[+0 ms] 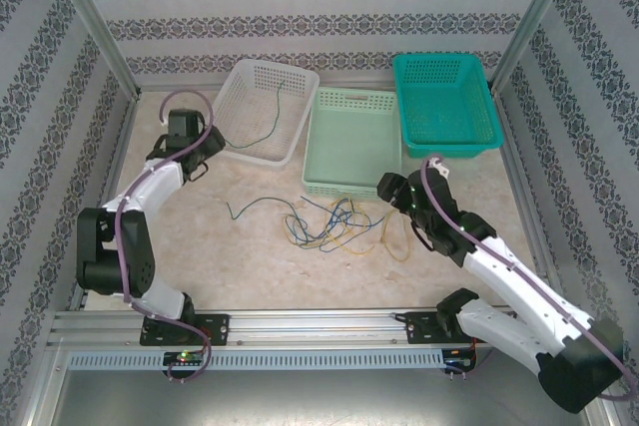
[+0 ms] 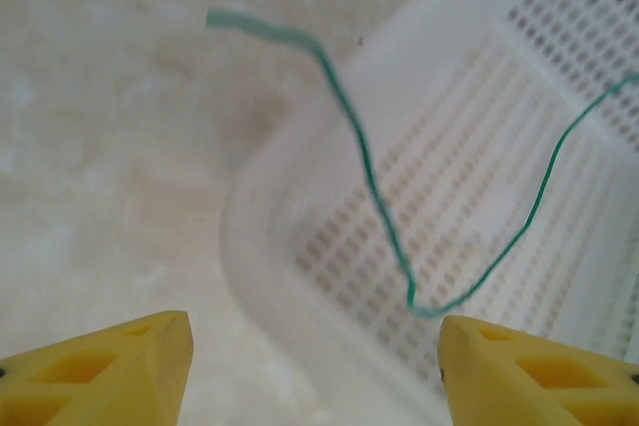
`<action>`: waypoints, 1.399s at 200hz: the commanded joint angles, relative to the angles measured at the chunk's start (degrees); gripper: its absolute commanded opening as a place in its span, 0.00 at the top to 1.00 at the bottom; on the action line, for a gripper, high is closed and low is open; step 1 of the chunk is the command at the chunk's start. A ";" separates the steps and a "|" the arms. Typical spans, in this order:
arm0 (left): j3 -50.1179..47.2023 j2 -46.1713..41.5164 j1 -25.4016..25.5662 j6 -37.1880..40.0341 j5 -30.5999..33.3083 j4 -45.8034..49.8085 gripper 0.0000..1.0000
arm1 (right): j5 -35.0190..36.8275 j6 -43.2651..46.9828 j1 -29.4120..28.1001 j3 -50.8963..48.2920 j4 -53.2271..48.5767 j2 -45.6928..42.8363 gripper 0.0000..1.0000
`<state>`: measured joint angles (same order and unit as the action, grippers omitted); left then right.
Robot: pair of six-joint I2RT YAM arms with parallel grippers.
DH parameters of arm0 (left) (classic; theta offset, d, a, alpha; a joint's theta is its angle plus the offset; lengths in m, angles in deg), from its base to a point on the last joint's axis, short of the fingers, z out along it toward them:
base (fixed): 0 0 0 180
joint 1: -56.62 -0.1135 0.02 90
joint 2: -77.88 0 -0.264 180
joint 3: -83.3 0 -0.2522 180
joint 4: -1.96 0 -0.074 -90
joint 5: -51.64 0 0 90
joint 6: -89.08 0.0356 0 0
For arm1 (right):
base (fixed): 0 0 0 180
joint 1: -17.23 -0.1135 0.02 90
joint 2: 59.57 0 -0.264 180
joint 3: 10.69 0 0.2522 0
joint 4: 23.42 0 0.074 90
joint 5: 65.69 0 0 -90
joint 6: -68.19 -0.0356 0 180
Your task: Untangle the cables
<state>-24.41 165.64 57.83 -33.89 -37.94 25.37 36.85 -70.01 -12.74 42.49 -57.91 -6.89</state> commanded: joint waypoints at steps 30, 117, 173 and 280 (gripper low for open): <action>-10.82 -14.54 6.92 -1.91 4.84 5.58 0.27 | -2.13 10.12 -6.39 10.18 0.38 12.92 0.18; -26.82 -26.35 17.94 -12.52 4.21 7.36 0.23 | -5.61 11.95 -9.76 15.48 0.88 24.08 0.20; -29.23 -24.72 18.91 -14.32 7.96 2.81 0.25 | -4.28 11.48 -9.78 14.04 1.47 22.33 0.20; -24.87 -14.23 18.88 -11.49 8.35 -4.49 0.81 | -5.37 13.70 -10.55 13.24 0.77 22.95 0.19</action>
<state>-52.19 152.03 76.12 -47.50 -30.57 23.60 31.89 -58.38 -22.08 55.84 -57.12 16.15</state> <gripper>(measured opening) 0.291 0.807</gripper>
